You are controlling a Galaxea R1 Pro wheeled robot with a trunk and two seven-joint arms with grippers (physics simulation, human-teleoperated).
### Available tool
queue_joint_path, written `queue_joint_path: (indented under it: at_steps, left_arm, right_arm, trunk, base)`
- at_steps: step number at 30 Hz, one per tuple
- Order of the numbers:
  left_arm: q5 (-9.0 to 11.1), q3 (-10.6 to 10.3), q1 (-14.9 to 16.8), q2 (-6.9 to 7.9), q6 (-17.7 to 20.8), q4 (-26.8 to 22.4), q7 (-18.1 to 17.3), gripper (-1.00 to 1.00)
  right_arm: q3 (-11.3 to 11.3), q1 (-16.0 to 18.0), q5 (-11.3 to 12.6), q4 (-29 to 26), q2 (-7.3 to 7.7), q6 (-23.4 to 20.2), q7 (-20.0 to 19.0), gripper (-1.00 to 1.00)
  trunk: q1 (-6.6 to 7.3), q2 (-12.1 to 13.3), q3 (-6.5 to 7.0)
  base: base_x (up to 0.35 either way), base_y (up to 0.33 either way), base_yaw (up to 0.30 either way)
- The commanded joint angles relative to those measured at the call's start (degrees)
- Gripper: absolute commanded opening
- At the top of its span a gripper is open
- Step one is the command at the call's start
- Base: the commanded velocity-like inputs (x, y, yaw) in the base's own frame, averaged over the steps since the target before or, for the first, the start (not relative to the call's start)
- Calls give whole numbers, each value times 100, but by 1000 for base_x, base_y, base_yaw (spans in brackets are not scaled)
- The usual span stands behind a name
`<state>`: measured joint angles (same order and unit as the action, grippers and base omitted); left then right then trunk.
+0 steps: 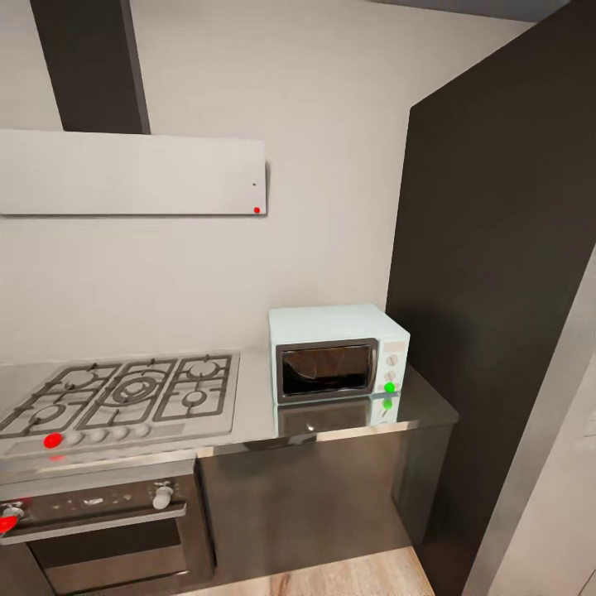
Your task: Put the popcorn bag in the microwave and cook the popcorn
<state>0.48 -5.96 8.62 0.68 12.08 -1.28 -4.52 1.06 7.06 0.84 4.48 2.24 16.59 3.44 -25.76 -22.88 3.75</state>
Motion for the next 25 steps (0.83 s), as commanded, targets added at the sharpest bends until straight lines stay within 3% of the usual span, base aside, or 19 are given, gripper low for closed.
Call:
queue_joint_path:
  at_steps: [1, 7, 10, 13, 18, 25]
  left_arm:
    - [5, -45, -1, 2, 35, -12, -22, 100]
    - [4, -46, -2, 2, 40, -13, -31, 100]
    - [4, -49, -2, 1, 34, -13, -34, 100]
    - [4, -47, -2, -5, 35, -14, -32, 100]
    - [4, -46, -1, -2, 32, -15, -35, 100]
    - [4, -46, -2, -3, 32, -15, -36, 100]
  right_arm:
    - [4, -49, 3, 24, -5, -131, 47, 100]
    - [2, -400, 4, 27, -24, -1086, 119, 100]
    - [-1, -413, 4, 25, -23, -1221, 117, 100]
    - [21, -415, 7, 4, -22, -1136, 114, 100]
    - [6, -416, 9, -66, -22, -441, 113, 100]
    - [12, -416, 9, -71, -22, -351, 113, 100]
  trunk:
    - [-2, -4, -1]
    - [-2, -4, -1]
    - [-2, -4, -1]
    - [-2, -4, -1]
    - [-2, -4, -1]
    - [-2, -4, -1]
  base:
    - [0, 0, 0]
    - [0, 0, 0]
    - [0, 0, 0]
    - [0, 0, 0]
    - [0, 0, 0]
    - [0, 0, 0]
